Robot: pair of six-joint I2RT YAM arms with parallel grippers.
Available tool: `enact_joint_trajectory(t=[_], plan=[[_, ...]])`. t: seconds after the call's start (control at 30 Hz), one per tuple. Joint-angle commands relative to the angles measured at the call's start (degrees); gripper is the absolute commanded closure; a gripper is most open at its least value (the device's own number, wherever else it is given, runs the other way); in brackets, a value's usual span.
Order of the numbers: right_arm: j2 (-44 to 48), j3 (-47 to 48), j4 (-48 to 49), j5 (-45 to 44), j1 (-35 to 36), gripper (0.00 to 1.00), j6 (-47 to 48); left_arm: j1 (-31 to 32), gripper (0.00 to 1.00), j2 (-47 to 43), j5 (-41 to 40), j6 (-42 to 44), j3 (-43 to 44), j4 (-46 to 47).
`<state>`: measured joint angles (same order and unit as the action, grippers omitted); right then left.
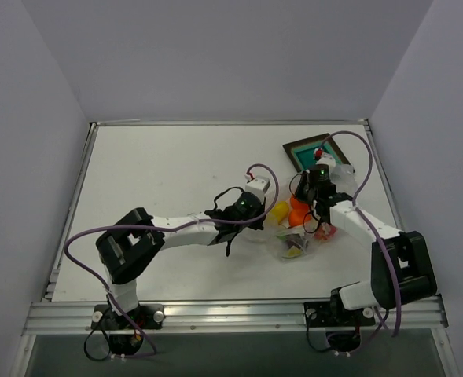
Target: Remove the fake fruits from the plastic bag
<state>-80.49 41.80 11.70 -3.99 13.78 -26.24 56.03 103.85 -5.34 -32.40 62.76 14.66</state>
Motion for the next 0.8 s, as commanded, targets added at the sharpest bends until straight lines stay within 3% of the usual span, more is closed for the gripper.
enact_joint_trajectory(t=[0.0,0.2,0.43,0.63,0.77], plan=[[5.22,1.27,-0.08,-0.05,4.14,0.80,1.72,0.57,0.98,-3.66,0.86,0.76,-0.45,2.74],[24.81,-8.57,-9.65,1.43,6.52,0.41,-2.23,0.66,0.98,-3.57,1.48,0.67,-0.54,3.80],[29.95,-14.11,-15.92,-0.65,10.47,0.39,-9.62,0.48,0.98,-3.39,-0.36,3.13,2.62,2.05],[24.33,-14.56,-15.22,-1.63,11.00,0.38,-10.41,-0.48,0.98,-1.64,0.42,5.16,6.75,0.02],[23.01,-14.82,-15.22,-3.31,12.76,0.29,-11.90,-1.53,0.98,0.12,1.47,4.98,8.86,0.64]])
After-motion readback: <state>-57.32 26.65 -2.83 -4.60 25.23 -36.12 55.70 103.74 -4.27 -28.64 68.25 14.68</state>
